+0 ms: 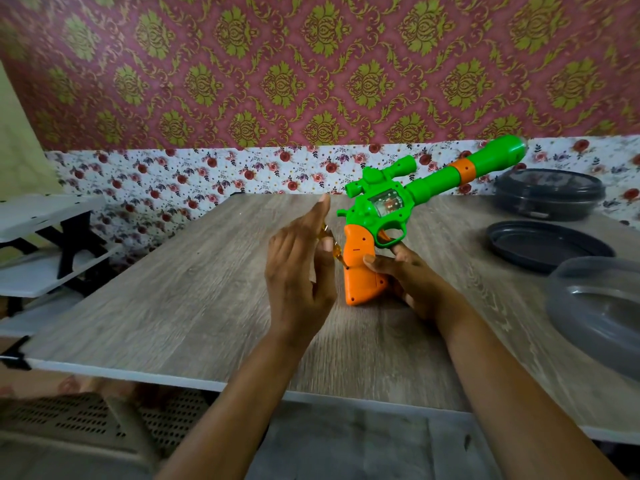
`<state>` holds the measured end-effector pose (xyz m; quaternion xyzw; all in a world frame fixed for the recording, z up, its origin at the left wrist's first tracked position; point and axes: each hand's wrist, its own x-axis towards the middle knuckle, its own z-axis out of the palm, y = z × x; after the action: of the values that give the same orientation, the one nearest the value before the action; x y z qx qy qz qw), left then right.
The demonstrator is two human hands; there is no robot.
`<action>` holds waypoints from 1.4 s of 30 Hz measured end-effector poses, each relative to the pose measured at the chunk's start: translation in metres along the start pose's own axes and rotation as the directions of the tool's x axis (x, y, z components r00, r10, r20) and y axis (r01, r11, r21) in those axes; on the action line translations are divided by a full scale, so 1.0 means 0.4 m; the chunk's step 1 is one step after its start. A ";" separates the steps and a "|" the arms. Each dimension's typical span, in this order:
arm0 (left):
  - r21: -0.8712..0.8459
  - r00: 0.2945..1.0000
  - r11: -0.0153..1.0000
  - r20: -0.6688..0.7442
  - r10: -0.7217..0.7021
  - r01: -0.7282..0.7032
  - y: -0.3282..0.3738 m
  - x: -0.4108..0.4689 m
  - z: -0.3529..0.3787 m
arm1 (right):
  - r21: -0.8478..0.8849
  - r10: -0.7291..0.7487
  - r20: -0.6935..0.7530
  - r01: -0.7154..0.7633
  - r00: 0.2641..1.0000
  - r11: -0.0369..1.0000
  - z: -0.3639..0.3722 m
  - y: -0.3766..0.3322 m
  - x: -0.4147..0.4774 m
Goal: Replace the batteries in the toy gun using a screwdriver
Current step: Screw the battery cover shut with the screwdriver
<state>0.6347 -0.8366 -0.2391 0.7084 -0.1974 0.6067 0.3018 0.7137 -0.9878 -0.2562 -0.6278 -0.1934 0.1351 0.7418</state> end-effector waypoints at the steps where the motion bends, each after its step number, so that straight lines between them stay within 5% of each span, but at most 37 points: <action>1: 0.006 1.000 1.000 -0.002 0.008 -0.008 -0.001 0.000 0.000 | 0.002 0.000 0.000 0.000 1.000 1.000 0.002 -0.002 -0.002; 42: -0.007 1.000 1.000 -0.005 -0.014 0.014 0.004 -0.002 0.001 | 0.048 -0.014 0.015 0.014 1.000 0.999 0.015 -0.012 -0.012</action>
<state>0.6336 -0.8383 -0.2397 0.7072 -0.1939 0.6056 0.3091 0.7065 -0.9854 -0.2514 -0.6075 -0.2003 0.1394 0.7559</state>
